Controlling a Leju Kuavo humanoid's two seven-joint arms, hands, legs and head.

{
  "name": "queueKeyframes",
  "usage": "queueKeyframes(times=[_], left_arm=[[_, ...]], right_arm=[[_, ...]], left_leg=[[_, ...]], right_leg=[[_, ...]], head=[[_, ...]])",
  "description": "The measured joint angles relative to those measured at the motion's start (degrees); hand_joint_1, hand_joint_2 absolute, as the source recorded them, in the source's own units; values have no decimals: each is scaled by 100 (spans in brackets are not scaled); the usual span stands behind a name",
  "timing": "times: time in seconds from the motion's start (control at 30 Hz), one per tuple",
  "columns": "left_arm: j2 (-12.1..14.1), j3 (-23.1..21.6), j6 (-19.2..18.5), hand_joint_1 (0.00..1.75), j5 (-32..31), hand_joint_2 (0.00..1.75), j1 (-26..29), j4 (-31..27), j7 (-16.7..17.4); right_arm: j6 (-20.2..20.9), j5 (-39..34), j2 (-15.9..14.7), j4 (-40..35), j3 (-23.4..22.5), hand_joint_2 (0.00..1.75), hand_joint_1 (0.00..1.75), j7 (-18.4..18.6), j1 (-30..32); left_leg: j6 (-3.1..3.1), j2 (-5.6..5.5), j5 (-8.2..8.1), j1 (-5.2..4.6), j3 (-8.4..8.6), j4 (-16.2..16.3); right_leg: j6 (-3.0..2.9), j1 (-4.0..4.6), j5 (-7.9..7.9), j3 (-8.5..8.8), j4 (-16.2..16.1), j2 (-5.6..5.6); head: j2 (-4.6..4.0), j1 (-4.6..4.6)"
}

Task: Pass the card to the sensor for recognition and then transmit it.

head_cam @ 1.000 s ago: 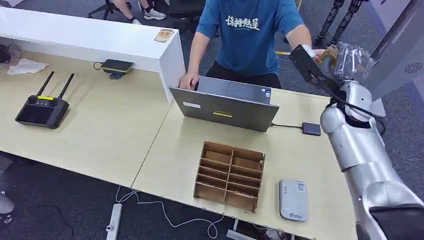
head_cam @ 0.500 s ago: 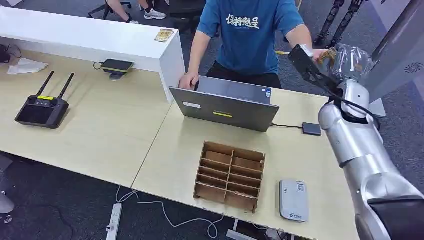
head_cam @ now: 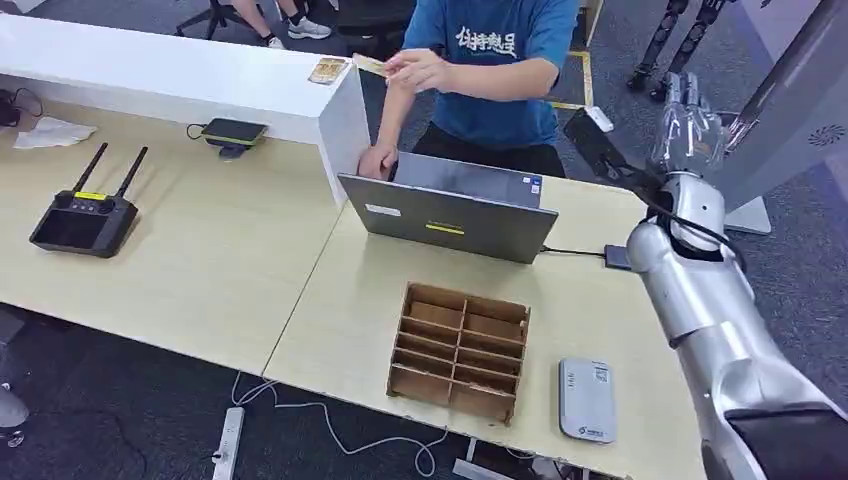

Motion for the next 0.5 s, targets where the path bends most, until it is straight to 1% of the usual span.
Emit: queueKeyframes(times=[0.13,0.23,0.5], left_arm=[[-28,0,26,0,68,0,1,0,0],[-59,2,55,0,140,0,2,0,0],[-87,70,109,0,343,0,10,-2,-35]], right_arm=[[-140,2,0,-429,-2,175,0,-125,302],[-216,18,-11,-995,-2,175,0,-216,708],[-647,177,-199,-2689,-50,175,0,-361,2269]], left_leg=[[0,1,0,0,0,0],[0,0,-1,0,1,0],[4,-2,-7,0,-2,0]], right_leg=[[0,0,0,-1,-1,1],[1,0,-1,-3,-1,0],[3,0,-5,-3,-4,-1]], head=[[0,-2],[0,0],[0,-2]])
